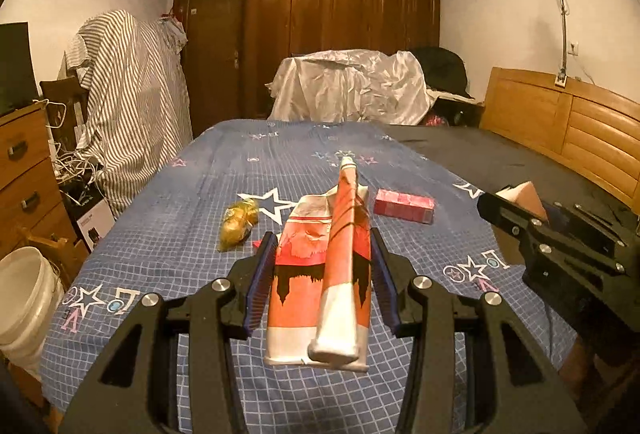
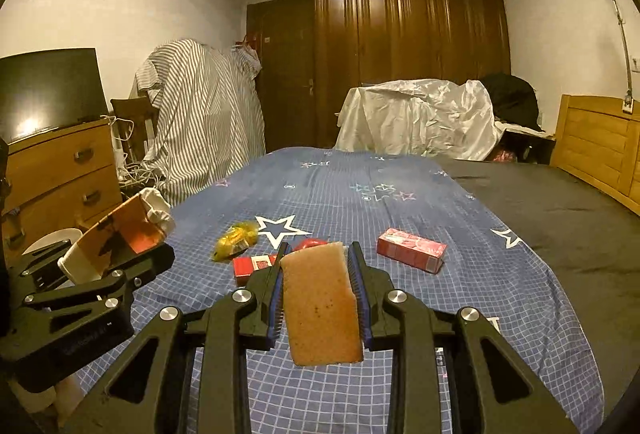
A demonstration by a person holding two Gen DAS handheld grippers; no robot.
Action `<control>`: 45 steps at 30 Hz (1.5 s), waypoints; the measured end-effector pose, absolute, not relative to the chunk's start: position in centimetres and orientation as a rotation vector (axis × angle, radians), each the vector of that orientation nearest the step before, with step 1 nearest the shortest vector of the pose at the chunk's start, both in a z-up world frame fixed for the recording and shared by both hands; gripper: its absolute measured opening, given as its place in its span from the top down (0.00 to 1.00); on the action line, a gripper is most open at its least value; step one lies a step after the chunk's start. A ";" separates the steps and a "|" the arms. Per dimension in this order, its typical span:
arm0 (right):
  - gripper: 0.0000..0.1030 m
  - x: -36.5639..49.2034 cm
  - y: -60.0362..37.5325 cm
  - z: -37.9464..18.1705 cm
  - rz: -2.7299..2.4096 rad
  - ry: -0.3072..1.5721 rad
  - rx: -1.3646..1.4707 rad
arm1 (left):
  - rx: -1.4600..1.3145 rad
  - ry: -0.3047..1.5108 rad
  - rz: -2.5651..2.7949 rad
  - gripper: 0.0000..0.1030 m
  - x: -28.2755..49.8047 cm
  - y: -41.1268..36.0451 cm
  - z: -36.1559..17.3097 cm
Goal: Collect trash
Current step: 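Lift and carry the carton and sponge over the white bucket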
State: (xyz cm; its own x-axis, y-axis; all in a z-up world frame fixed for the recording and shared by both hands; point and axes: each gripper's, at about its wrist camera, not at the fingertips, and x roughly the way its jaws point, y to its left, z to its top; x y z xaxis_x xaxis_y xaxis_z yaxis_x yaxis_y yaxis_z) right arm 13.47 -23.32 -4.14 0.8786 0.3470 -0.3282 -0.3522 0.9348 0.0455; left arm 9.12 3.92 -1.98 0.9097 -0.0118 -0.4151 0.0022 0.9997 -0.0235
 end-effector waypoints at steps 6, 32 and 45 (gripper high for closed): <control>0.71 13.2 -21.8 -3.1 0.385 0.330 -0.031 | -0.036 0.416 0.005 0.58 8.6 4.6 -1.5; 0.71 13.9 1.2 3.4 0.739 0.314 -0.081 | -0.110 0.347 0.327 0.58 4.8 21.7 2.9; 0.71 12.2 19.4 5.9 0.979 0.378 -0.183 | -0.181 0.403 0.538 0.58 0.8 34.8 3.6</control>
